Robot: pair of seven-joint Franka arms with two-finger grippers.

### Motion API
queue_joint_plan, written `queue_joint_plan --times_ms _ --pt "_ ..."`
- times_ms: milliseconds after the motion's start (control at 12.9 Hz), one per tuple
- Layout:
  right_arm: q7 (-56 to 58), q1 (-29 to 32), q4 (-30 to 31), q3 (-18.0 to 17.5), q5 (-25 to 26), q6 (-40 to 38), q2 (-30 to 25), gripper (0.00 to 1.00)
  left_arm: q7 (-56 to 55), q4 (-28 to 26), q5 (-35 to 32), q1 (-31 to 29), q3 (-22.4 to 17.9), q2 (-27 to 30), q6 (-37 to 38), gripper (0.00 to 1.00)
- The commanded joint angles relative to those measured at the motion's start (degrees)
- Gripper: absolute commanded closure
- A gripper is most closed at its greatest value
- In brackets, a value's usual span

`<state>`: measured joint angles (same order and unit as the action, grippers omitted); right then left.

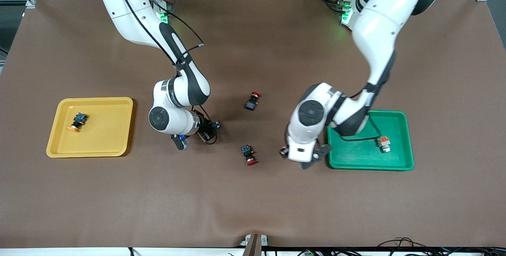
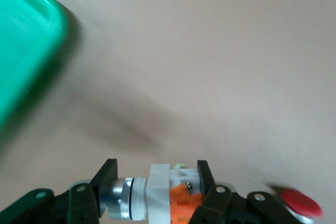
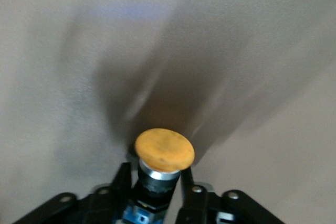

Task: Place green and yellow buttons in trays
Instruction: 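Place the green button in the green tray while the right places yellow in yellow tray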

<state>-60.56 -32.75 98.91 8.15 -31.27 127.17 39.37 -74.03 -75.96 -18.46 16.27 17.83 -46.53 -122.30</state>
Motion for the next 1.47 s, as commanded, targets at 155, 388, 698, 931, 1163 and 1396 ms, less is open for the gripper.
queue_joint_plan --times_ms 155,388,698,931,1163,1396 --pt "12.5 6.7 0.4 1.9 -0.1 -16.4 -7.0 1.0 3.9 -7.3 0.1 -8.8 0.7 6.1 5.6 0.75" --pt "22.7 8.0 0.2 7.6 6.6 -25.5 -9.4 1.0 4.3 -13.5 0.1 -15.6 3.3 8.8 2.8 0.75" --pt "46.8 11.1 0.9 16.5 14.6 -27.9 -8.5 1.0 6.6 -21.8 -0.3 -24.8 8.0 10.7 -5.3 0.63" --pt "66.7 20.6 0.8 16.5 14.7 -27.6 -6.9 1.0 7.1 -22.2 -0.3 -25.9 8.1 10.8 -5.4 0.0" --pt "69.9 22.8 0.8 16.5 15.3 -24.3 -4.9 1.0 10.6 -22.2 -0.3 -26.1 8.1 14.2 -4.0 0.0" --pt "75.8 25.9 0.8 16.3 17.1 -16.0 -1.0 1.0 19.6 -21.4 -0.2 -26.4 7.8 20.2 0.9 0.0"
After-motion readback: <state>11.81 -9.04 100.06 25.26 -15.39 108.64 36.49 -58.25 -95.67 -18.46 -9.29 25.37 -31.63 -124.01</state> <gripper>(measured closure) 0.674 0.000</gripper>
